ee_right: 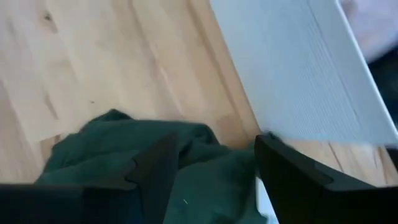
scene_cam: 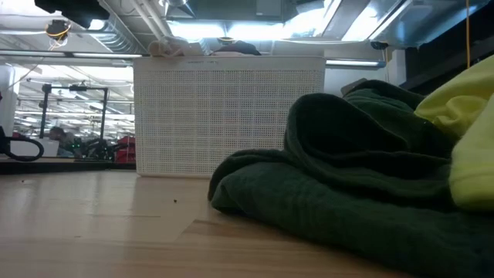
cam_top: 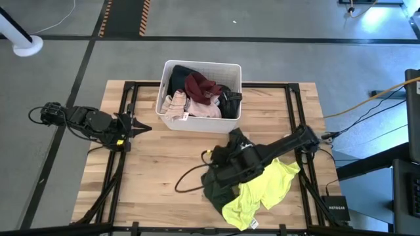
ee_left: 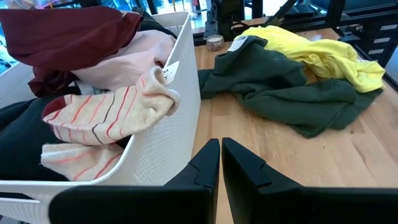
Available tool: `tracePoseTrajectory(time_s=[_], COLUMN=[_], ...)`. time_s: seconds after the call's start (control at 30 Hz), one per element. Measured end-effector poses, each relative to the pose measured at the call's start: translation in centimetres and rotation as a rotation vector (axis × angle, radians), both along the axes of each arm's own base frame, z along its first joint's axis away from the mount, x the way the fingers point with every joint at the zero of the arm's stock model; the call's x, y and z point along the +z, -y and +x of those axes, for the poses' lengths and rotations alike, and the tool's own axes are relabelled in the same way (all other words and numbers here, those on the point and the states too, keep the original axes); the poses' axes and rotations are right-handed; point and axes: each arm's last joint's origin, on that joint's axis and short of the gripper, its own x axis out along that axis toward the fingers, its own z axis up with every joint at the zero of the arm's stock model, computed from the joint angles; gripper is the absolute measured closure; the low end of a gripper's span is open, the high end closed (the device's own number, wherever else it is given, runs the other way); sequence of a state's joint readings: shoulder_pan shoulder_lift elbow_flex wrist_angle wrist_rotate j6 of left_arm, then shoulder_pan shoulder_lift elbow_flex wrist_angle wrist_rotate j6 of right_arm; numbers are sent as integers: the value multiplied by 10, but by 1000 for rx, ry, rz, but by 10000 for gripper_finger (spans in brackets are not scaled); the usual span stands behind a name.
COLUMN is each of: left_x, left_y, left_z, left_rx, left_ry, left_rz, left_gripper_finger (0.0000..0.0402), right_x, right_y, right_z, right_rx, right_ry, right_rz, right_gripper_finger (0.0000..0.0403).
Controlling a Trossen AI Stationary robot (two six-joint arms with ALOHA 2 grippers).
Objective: Sort clothes
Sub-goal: Put the green shirt into the laundry bin
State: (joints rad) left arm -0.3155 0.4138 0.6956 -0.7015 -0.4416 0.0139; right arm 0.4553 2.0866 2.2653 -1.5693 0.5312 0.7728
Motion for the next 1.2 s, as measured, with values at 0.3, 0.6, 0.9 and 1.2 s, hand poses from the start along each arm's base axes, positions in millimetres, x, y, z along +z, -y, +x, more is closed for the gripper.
tracePoseTrajectory(time_s=[0.3, 0.6, 0.9, 1.2], left_x=[-3, -2, -2, -2], left_y=[0, 0, 0, 0], left_z=[-1, -1, 0, 0], left_rx=[7, -7, -14, -14], left_ry=[-25, -21, -21, -22], left_rz=[-7, 24, 41, 41], left_gripper_finger=[389, 389, 389, 389], right_x=[-25, -34, -36, -37], right_y=[21, 21, 29, 36], right_z=[-70, -88, -75, -72], right_rx=[-287, -393, -328, -373], right_ry=[-49, 9, 4, 2], right_rz=[34, 69, 86, 99], right_gripper_finger=[173, 173, 173, 109])
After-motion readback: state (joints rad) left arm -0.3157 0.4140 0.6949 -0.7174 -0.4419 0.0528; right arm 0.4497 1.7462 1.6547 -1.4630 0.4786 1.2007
